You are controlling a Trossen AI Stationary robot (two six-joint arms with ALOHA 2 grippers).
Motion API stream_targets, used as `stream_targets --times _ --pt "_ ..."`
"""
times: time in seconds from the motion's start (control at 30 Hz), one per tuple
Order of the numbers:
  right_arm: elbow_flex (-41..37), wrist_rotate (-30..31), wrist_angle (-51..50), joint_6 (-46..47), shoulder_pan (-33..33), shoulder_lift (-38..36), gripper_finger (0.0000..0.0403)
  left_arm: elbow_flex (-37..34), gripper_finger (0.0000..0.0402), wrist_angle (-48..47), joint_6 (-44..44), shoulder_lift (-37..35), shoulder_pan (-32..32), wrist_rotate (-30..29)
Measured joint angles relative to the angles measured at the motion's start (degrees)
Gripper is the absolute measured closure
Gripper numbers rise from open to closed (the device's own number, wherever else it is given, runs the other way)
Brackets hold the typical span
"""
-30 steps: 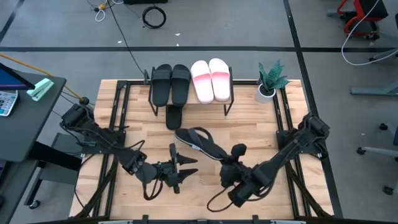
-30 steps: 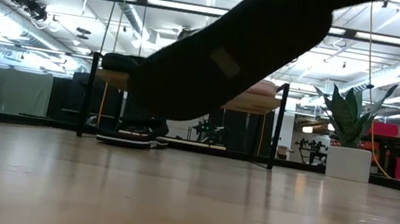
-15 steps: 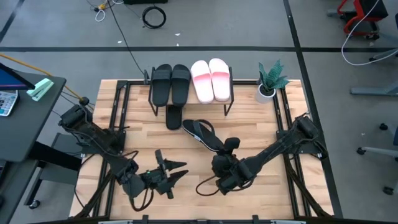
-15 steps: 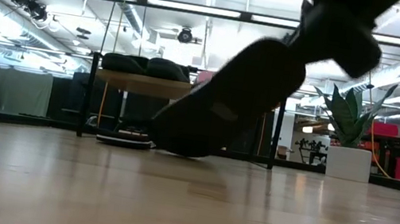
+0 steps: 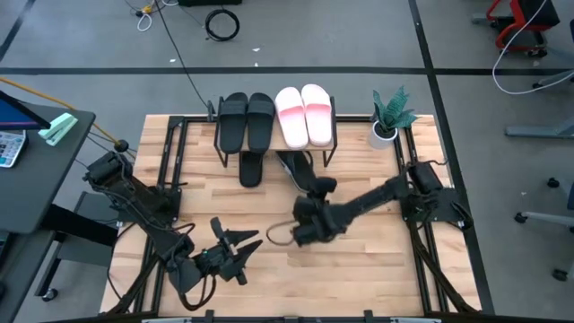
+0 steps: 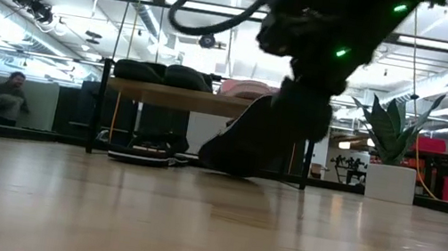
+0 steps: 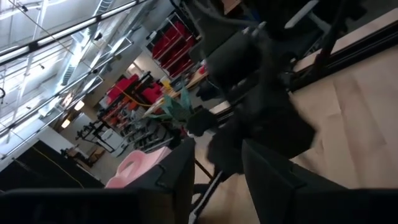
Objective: Pick and place slides into the shelf
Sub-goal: Move the black flip flop under the table
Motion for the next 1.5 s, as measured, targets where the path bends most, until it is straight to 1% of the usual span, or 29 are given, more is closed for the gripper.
stream_targets --times 0.13,0.3,0.4,0.5,0.6,0.67,0.9,0.97,1.07,1.13,1.2,1.33,1.5 --pt "0.00 -1.67 3.54 -2.10 -4.15 -0.41 0.0343 -0.01 0.0258 -0.02 0.28 0.00 0.00 -0.02" --pt "0.08 -9.76 9.42 -2.38 -8.08 -0.38 0.0342 -0.01 0.0258 -0.02 1.46 0.00 -0.13 -0.04" --pt "0.09 -10.85 11.33 -4.70 -9.09 -0.38 0.0335 -0.01 0.0262 -0.08 1.50 0.00 -0.13 -0.04" --pt "0.09 -12.49 12.93 -4.78 -10.15 -0.38 0.0321 -0.01 0.0264 -0.13 1.52 0.00 -0.13 -0.04" --pt "0.09 -17.59 14.08 -4.72 -11.63 -0.38 0.0301 -0.01 0.0261 -0.19 1.56 0.00 -0.13 -0.04" --pt "0.07 -19.93 15.02 -4.86 -12.22 -0.38 0.0287 -0.01 0.0257 -0.19 1.60 0.00 -0.13 -0.04" --pt "-0.02 -21.41 17.31 -7.28 -13.21 -0.35 0.0247 -0.01 0.0249 -0.17 1.59 0.00 -0.13 -0.04" --pt "-0.02 -24.07 18.78 -7.24 -13.24 -0.34 0.0242 -0.01 0.0250 -0.17 1.59 0.00 -0.13 -0.04" --pt "-0.04 -31.00 23.65 -7.31 -13.25 -0.33 0.0240 -0.01 0.0255 -0.17 1.59 0.00 -0.13 -0.04" --pt "-0.04 -33.87 27.08 -7.42 -12.76 -0.33 0.0240 -0.01 0.0259 -0.17 1.59 0.00 -0.13 -0.04" --pt "-0.04 -34.94 28.72 -8.58 -12.22 -0.33 0.0241 -0.01 0.0262 -0.17 1.57 0.00 -0.09 -0.04" --pt "-0.04 -35.10 29.09 -10.70 -11.50 -0.33 0.0241 -0.01 0.0263 -0.16 1.41 0.00 -0.07 -0.04" --pt "-0.04 -35.25 29.05 -8.70 -11.51 -0.33 0.0241 -0.01 0.0257 -0.15 1.41 0.00 -0.24 -0.04"
